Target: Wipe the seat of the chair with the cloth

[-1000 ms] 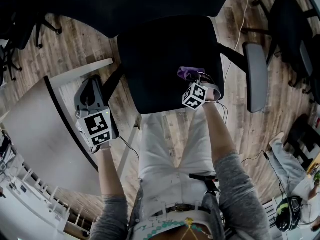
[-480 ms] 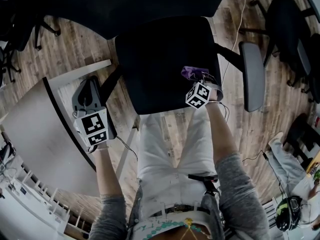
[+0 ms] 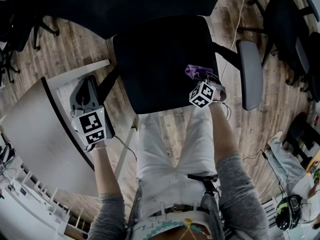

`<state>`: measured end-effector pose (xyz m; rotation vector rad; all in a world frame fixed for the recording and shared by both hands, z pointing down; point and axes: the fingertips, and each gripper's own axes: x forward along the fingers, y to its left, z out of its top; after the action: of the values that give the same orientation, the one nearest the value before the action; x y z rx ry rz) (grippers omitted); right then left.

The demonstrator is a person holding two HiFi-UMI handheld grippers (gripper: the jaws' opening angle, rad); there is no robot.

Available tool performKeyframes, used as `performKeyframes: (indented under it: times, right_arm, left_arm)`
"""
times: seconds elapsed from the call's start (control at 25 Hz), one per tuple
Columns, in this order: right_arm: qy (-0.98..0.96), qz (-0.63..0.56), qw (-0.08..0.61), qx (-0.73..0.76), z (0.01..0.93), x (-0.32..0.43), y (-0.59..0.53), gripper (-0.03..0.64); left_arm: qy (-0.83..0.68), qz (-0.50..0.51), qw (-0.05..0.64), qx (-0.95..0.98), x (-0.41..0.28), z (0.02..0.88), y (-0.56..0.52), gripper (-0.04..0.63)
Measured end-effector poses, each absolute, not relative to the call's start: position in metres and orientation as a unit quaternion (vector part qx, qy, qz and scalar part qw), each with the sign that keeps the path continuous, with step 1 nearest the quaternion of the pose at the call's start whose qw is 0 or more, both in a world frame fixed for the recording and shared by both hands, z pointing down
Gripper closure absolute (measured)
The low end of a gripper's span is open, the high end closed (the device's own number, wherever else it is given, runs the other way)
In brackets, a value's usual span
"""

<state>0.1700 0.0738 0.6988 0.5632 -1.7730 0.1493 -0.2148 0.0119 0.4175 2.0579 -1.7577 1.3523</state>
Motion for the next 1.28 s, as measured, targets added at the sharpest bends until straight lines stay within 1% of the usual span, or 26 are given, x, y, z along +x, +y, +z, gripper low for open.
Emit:
performKeyframes:
  times: [0.6,1.28]
  right_arm:
    - [-0.759,0.068,0.591,0.264,0.691,0.2,0.075,0.565]
    - [-0.747,0.095,0.597,0.277,0.694,0.198,0.076,0.565]
  left_arm:
    - [-0.58,0.449,0.055,0.677,-0.213,0.416,0.011,0.597]
    - [-0.582,0.454,0.052,0.673,-0.213,0.42,0.016,0.597]
